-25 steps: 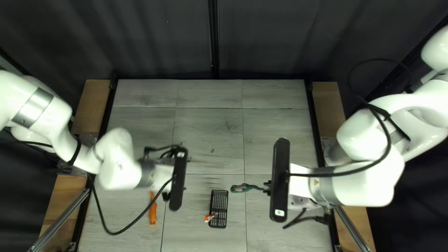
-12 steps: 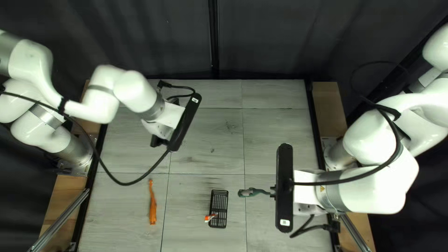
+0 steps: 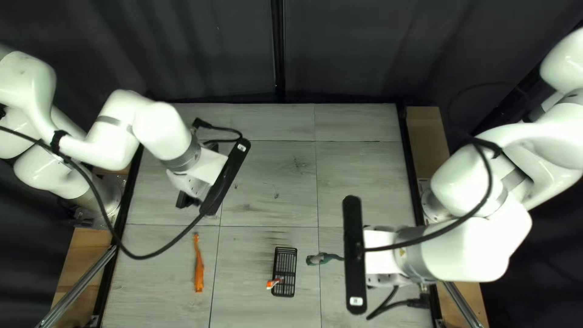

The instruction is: Pick up toothbrushes and insert them into a toothbrush holder

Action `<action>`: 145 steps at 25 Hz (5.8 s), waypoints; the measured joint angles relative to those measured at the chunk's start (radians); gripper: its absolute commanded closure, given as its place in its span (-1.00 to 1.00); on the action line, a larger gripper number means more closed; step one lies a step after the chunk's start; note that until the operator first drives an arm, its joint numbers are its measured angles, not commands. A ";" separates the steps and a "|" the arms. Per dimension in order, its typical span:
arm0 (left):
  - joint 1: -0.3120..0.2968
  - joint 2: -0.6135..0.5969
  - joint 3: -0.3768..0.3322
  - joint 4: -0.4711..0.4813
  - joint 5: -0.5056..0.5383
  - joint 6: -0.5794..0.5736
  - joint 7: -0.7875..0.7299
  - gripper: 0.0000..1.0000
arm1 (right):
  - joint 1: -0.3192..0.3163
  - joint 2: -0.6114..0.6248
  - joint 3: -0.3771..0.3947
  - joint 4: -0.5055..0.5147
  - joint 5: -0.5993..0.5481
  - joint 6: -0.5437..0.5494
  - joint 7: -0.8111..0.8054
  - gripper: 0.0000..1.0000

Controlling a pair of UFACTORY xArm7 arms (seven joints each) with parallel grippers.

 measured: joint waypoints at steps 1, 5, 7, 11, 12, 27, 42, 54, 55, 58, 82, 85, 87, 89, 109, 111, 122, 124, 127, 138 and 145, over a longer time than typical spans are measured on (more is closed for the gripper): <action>0.000 0.000 -0.001 0.000 0.000 0.000 -0.001 -1.00 | 0.003 0.022 -0.004 0.019 0.011 0.008 -0.023 0.95; 0.000 0.000 -0.001 0.000 0.000 0.000 -0.001 -1.00 | 0.010 0.104 -0.026 0.091 0.042 0.049 -0.128 0.94; 0.001 -0.008 -0.002 -0.009 0.000 -0.002 -0.008 -1.00 | 0.010 0.141 -0.036 0.122 0.049 0.068 -0.179 0.94; 0.026 -0.102 -0.041 -0.084 0.039 -0.012 -0.089 -1.00 | 0.005 0.189 -0.053 0.166 0.053 0.095 -0.251 0.94; 0.036 -0.131 -0.056 -0.108 0.054 -0.013 -0.117 -1.00 | 0.003 0.199 -0.057 0.176 0.054 0.099 -0.266 0.95; 0.079 -0.204 -0.062 -0.157 0.088 -0.014 -0.148 -1.00 | -0.015 0.277 -0.088 0.243 0.053 0.123 -0.377 0.97; 0.248 -0.140 0.145 0.066 0.190 0.110 -0.029 -1.00 | -0.018 0.254 -0.091 0.251 0.046 0.161 -0.395 0.97; 0.378 -0.227 0.083 0.096 0.244 0.418 -0.141 -1.00 | -0.025 0.277 -0.105 0.260 0.061 0.163 -0.452 0.96; 0.390 -0.231 0.092 0.098 0.242 0.426 -0.148 -1.00 | -0.024 0.278 -0.105 0.260 0.061 0.163 -0.454 0.97; 0.418 -0.243 0.120 0.100 0.233 0.440 -0.162 -1.00 | -0.023 0.279 -0.103 0.262 0.060 0.169 -0.461 0.96; 0.426 -0.247 0.128 0.100 0.230 0.443 -0.165 -1.00 | -0.063 0.450 -0.141 0.390 0.109 0.153 -0.656 0.97; 0.426 -0.247 0.128 0.100 0.230 0.443 -0.165 -1.00 | -0.077 0.463 -0.151 0.395 0.124 0.140 -0.680 0.97; 0.426 -0.247 0.128 0.100 0.230 0.443 -0.165 -1.00 | -0.085 0.476 -0.156 0.403 0.133 0.133 -0.692 0.97; 0.426 -0.247 0.128 0.100 0.230 0.443 -0.165 -1.00 | -0.090 0.488 -0.159 0.409 0.141 0.126 -0.702 0.97; 0.426 -0.247 0.128 0.100 0.230 0.443 -0.165 -1.00 | -0.095 0.545 -0.154 0.449 0.190 0.140 -0.734 0.96; 0.426 -0.247 0.128 0.100 0.230 0.443 -0.165 -1.00 | -0.096 0.546 -0.155 0.448 0.190 0.139 -0.735 0.96; 0.426 -0.247 0.128 0.100 0.230 0.443 -0.165 -1.00 | -0.103 0.564 -0.159 0.442 0.195 0.126 -0.738 0.96; 0.426 -0.247 0.128 0.100 0.230 0.443 -0.165 -1.00 | -0.104 0.567 -0.160 0.442 0.196 0.126 -0.739 0.96; 0.426 -0.247 0.128 0.100 0.230 0.443 -0.165 -1.00 | -0.106 0.568 -0.162 0.440 0.195 0.127 -0.738 0.96; 0.426 -0.247 0.128 0.100 0.230 0.443 -0.165 -1.00 | -0.111 0.623 -0.167 0.473 0.198 0.142 -0.729 0.95; 0.426 -0.247 0.128 0.100 0.230 0.443 -0.165 -1.00 | -0.114 0.657 -0.170 0.503 0.207 0.162 -0.715 0.94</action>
